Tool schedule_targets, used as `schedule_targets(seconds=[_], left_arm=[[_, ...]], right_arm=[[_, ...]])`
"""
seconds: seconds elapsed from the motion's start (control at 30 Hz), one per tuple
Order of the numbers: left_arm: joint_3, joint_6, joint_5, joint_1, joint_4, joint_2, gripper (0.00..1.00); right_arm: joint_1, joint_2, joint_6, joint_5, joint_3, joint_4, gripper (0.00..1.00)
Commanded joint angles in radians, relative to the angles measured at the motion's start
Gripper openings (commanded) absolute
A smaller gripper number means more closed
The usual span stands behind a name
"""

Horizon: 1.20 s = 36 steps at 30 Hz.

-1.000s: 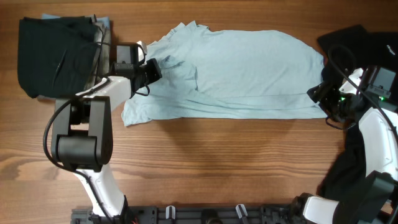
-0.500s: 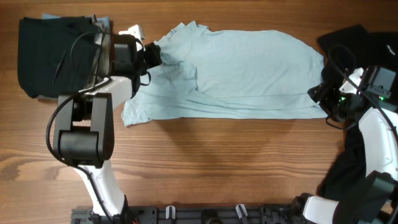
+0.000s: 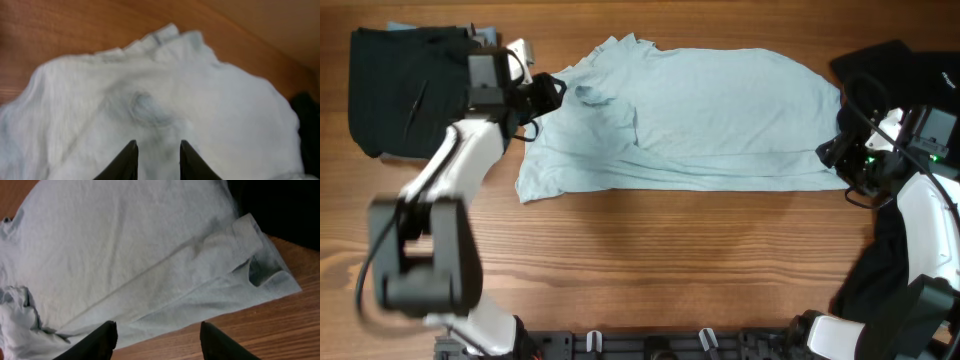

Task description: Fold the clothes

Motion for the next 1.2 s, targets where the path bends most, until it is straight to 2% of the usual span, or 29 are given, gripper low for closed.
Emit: schedule_targets(seconds=[0.0,0.07,0.13,0.23,0.3,0.37,0.43,0.5,0.57,0.73,0.9,1.03,1.17], left_arm=[[0.018,0.1,0.007,-0.018,-0.161,-0.129,0.27],[0.018,0.1,0.007,-0.03,-0.253,-0.132,0.28],[0.018,0.099,0.0,-0.044,-0.342,-0.119,0.27],[0.017,0.1,-0.007,-0.066,-0.423,-0.1,0.23],[0.016,0.148,0.004,-0.094,-0.445,-0.09,0.21],[0.016,0.206,0.006,-0.135,-0.454,-0.089,0.21],[0.016,0.25,0.012,-0.185,-0.459,-0.09,0.27],[0.016,0.286,0.011,-0.237,-0.458,-0.089,0.37],[0.016,0.336,-0.011,-0.297,-0.458,-0.086,0.42],[0.016,0.327,-0.193,-0.377,-0.457,-0.085,0.38],[0.016,0.223,-0.299,-0.359,-0.47,-0.085,0.37],[0.016,0.212,-0.304,-0.323,-0.472,-0.085,0.38],[0.016,0.194,-0.304,-0.282,-0.472,-0.084,0.41]], right_arm=[[0.004,0.0,-0.026,-0.081,0.024,-0.021,0.48],[0.013,0.006,-0.118,-0.214,0.022,-0.039,0.41],[0.036,0.012,-0.167,-0.285,0.02,-0.07,0.4],[0.093,0.021,-0.166,-0.283,0.016,-0.103,0.4],[0.132,0.021,-0.148,-0.248,0.008,-0.107,0.41],[0.163,0.024,-0.047,-0.15,0.006,-0.123,0.42],[0.18,0.026,0.026,-0.077,0.006,-0.134,0.43],[0.186,0.027,0.049,-0.073,0.006,-0.134,0.43],[0.186,0.033,0.093,-0.071,0.006,-0.159,0.41],[0.171,0.066,0.206,0.105,0.006,-0.168,0.44],[0.045,0.105,0.205,0.084,0.006,-0.077,0.44],[-0.059,0.112,0.167,0.074,0.006,-0.017,0.45],[-0.077,0.113,0.105,0.06,0.006,0.007,0.45]])
